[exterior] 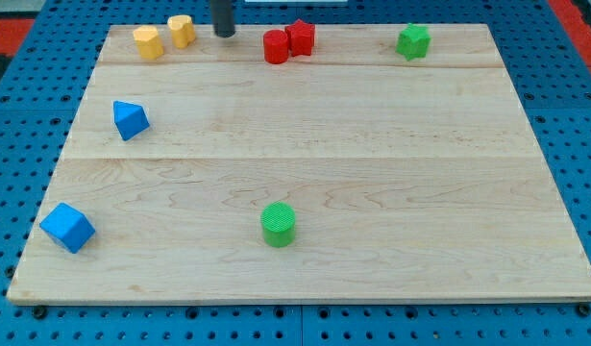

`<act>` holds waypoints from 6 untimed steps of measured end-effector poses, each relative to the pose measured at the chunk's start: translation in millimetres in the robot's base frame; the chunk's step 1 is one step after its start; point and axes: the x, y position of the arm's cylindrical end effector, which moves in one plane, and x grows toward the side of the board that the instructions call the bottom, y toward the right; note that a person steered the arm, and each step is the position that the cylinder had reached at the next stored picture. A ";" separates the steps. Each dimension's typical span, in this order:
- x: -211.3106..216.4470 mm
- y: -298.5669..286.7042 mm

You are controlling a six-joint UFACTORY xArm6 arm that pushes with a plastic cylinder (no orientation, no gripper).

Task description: Push the yellow heart into the yellow hexagon

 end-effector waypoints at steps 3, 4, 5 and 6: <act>6.4 -80.4; 45.1 -112.2; 102.2 -72.6; 161.1 -98.2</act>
